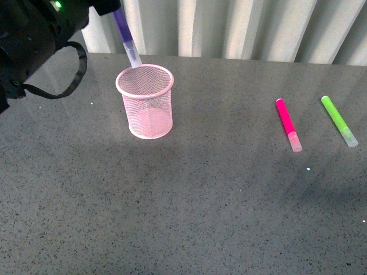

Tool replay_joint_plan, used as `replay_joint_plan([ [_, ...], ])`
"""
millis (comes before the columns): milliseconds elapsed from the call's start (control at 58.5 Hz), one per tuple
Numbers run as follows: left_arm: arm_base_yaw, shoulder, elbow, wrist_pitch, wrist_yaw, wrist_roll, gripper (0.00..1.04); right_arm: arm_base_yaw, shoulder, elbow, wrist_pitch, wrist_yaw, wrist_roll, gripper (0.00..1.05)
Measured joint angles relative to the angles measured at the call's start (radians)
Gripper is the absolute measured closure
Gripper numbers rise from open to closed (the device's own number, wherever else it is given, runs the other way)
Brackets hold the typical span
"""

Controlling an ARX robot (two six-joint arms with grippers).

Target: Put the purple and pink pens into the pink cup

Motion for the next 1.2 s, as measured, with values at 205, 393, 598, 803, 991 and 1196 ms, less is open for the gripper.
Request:
replay_joint_plan([
  [205, -0.008, 0.067, 0.045, -0.001, -0.007, 0.016, 0.93, 0.0, 0.0, 0.0, 0.0, 0.0, 0.0, 0.07],
  [393, 0.003, 0.097, 0.068, -0.024, -0.003, 0.01, 0.93, 0.0, 0.0, 0.0, 0.0, 0.0, 0.0, 0.07],
  [598, 0.002, 0.121, 0.075, -0.079, 0.008, 0.005, 0.93, 0.0, 0.0, 0.0, 0.0, 0.0, 0.0, 0.07],
  [803, -0.002, 0.109, 0.071, -0.189, 0.038, -0.02, 0.58, 0.0, 0.0, 0.0, 0.0, 0.0, 0.0, 0.07],
  [991, 0.017, 0.032, 0.046, -0.286, 0.045, -0.054, 0.25, 0.0, 0.0, 0.0, 0.0, 0.0, 0.0, 0.07],
  [1196, 0.053, -0.154, 0.021, -0.556, 0.074, 0.022, 0.07, 0.0, 0.0, 0.0, 0.0, 0.0, 0.0, 0.07],
])
